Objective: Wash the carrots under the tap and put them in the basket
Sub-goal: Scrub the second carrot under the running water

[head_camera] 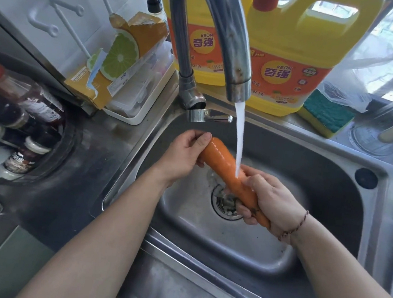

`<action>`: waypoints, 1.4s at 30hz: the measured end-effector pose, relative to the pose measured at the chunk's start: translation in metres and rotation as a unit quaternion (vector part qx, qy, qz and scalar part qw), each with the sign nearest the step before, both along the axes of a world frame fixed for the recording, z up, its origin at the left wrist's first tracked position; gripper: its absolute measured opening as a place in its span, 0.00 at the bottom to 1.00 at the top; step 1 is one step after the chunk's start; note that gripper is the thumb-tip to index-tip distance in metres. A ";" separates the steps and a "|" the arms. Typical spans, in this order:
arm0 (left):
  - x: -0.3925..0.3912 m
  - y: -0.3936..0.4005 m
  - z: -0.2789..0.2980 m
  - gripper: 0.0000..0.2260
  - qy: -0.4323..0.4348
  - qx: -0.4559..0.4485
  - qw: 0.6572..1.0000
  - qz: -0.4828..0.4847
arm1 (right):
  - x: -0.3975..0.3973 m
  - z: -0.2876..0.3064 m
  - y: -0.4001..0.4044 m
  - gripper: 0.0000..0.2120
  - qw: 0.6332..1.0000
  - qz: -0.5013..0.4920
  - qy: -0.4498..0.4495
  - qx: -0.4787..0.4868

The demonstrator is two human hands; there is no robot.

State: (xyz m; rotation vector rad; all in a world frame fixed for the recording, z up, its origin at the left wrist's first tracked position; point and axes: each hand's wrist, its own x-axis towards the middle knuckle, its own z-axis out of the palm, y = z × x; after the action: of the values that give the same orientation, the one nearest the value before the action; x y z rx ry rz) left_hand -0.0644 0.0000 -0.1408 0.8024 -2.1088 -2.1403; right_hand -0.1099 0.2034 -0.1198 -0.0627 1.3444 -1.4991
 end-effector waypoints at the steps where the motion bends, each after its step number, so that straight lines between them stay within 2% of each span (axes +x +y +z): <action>1: 0.000 -0.001 0.000 0.09 0.003 -0.008 1.000 -0.003 | 0.000 -0.001 -0.001 0.21 1.000 -0.005 0.013 0.019; 6: 0.001 -0.009 0.000 0.16 0.010 -0.001 1.000 -0.013 | 0.001 -0.001 -0.003 0.29 0.998 -0.020 -0.028 -0.046; 11: 0.000 -0.015 -0.003 0.15 0.022 0.001 1.000 -0.003 | 0.001 -0.005 -0.010 0.30 0.999 -0.038 0.008 -0.012; 19: -0.003 -0.018 -0.008 0.10 0.011 -0.055 0.998 0.024 | 0.004 -0.004 -0.011 0.26 0.999 -0.006 0.050 -0.019; 23: -0.005 -0.017 -0.007 0.10 -0.008 -0.075 0.997 0.031 | 0.005 -0.004 -0.015 0.15 0.995 -0.018 0.100 0.014; 28: -0.006 -0.018 -0.008 0.12 -0.029 -0.091 0.995 0.021 | 0.006 -0.004 -0.012 0.19 0.999 -0.017 0.048 -0.008; 31: -0.005 -0.016 -0.008 0.13 -0.035 -0.092 0.995 0.022 | 0.004 -0.007 -0.013 0.09 0.992 -0.019 0.116 0.034; 33: -0.006 -0.016 -0.007 0.15 -0.040 -0.106 0.993 0.016 | 0.004 -0.010 -0.013 0.10 0.989 -0.019 0.134 0.059; 36: -0.005 -0.016 -0.007 0.17 -0.060 -0.130 0.990 0.013 | 0.005 -0.008 -0.012 0.11 0.997 -0.014 0.074 0.031; 39: -0.005 -0.016 -0.009 0.18 -0.062 -0.133 0.988 0.040 | 0.004 -0.005 -0.011 0.16 0.999 0.023 0.018 -0.019; 42: -0.006 -0.018 -0.010 0.23 -0.071 -0.162 0.984 0.038 | 0.003 -0.007 -0.010 0.14 0.998 0.055 0.028 -0.023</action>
State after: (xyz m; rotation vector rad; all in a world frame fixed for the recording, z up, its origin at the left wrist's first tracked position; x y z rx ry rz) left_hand -0.0699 -0.0175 -0.1511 1.0025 -2.3643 -1.6849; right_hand -0.1066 0.1939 -0.1264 -0.2064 1.3288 -1.4450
